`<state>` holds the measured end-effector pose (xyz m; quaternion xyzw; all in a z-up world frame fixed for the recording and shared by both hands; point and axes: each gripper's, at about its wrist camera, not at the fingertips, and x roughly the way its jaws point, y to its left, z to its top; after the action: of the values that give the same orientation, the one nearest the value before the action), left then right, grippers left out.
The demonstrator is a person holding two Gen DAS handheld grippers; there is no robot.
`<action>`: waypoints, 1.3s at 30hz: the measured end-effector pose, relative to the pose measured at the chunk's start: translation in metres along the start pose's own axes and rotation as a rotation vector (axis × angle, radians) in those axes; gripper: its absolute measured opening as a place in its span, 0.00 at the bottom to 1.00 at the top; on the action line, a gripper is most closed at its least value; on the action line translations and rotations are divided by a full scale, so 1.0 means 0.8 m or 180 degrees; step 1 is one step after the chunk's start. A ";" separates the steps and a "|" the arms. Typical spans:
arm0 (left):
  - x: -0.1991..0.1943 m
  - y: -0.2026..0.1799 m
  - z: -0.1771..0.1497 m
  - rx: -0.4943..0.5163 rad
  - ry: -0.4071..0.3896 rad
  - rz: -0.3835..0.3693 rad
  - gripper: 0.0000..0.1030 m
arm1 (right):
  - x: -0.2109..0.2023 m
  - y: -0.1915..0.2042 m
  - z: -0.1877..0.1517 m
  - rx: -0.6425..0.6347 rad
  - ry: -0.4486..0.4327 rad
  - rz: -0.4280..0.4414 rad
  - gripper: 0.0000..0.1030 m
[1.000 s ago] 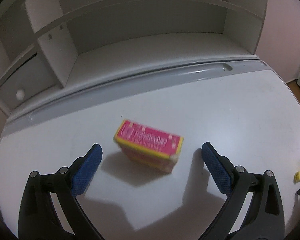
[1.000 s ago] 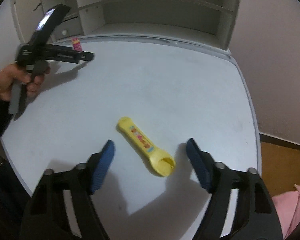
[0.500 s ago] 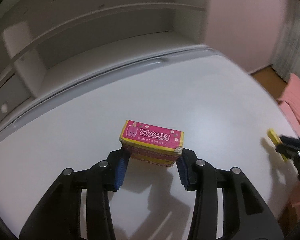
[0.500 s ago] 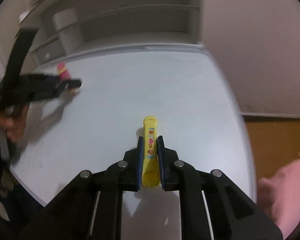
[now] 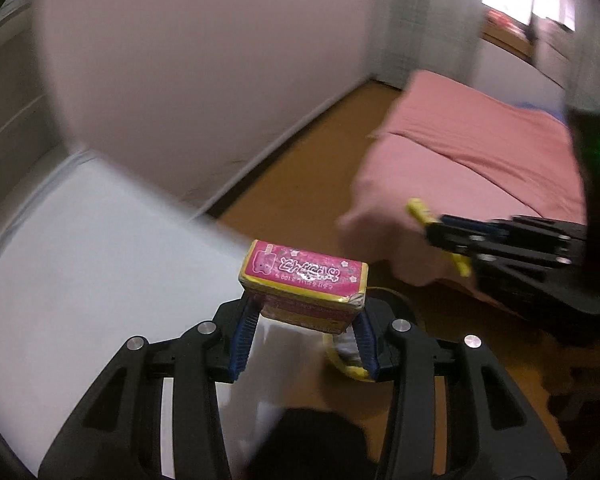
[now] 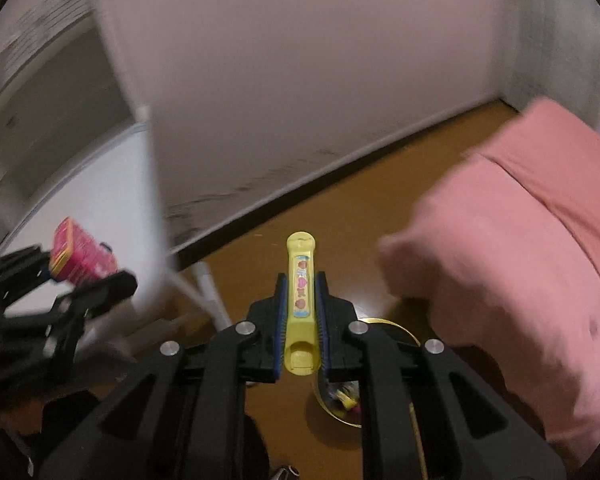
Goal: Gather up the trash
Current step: 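Carry the pink snack box and yellow stick over the black bin, then open the left tool dropping the snack box while the right tool releases the stick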
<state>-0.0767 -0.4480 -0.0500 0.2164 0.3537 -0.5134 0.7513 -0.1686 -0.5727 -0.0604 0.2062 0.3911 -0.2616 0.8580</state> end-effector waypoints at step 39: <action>0.274 -0.120 -0.071 0.0315 0.1003 -0.0502 0.60 | 0.150 -0.183 -0.139 0.1042 0.0932 -0.0138 0.13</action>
<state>-0.1344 -0.5812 -0.2487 0.3025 0.4572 -0.5473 0.6325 -0.2536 -0.6588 -0.2437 0.3701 0.4681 -0.3073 0.7413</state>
